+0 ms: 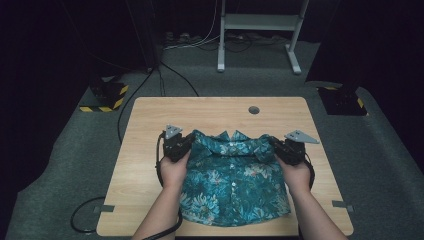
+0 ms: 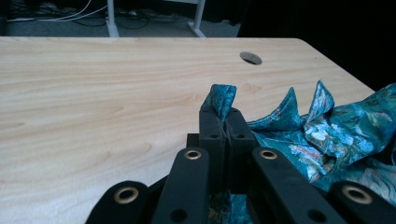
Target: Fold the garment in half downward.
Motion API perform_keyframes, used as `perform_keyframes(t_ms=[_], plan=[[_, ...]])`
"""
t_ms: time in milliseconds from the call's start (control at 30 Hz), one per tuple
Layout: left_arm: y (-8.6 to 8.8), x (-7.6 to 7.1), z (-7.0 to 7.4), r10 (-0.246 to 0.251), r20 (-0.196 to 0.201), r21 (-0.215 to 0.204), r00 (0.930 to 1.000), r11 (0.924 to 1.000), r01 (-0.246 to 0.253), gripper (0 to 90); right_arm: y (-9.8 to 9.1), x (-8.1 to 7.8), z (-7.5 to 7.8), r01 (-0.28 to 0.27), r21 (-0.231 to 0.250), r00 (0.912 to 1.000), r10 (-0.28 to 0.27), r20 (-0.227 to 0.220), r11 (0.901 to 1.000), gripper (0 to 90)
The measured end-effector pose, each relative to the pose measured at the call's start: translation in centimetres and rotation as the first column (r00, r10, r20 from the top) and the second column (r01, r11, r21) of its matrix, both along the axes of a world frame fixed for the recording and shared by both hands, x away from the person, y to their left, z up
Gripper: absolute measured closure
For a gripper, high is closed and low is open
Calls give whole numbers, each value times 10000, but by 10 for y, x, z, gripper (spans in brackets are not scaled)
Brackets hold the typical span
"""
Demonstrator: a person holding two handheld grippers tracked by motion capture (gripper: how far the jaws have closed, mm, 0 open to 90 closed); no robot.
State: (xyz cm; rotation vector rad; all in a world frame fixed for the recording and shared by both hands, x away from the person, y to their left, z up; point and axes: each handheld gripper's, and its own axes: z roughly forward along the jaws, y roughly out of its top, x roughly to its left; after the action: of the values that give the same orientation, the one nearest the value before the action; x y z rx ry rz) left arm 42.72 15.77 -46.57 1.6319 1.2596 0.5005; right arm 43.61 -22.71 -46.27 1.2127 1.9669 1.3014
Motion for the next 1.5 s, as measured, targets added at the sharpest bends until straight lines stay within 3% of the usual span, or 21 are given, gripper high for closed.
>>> perform_keyframes(t_ms=[367,800,1267,1500], plan=[[3,-27,-19,-151,-303,180,9994,9997,156,883,-6,-31,-10,-313,-119,9995,312,-79,9994,872],[7,-57,-39,-397,-610,385,9973,9984,421,882,-14,-63,-32,-513,-308,9980,500,-392,9982,871],[15,-71,-63,-411,-1247,562,9913,9972,484,879,-22,-80,-58,-589,-606,9934,525,-1016,9964,869],[16,-75,-65,-543,-1600,1150,9856,9907,733,876,-22,-87,-66,-807,-999,9892,674,-1304,9917,867]])
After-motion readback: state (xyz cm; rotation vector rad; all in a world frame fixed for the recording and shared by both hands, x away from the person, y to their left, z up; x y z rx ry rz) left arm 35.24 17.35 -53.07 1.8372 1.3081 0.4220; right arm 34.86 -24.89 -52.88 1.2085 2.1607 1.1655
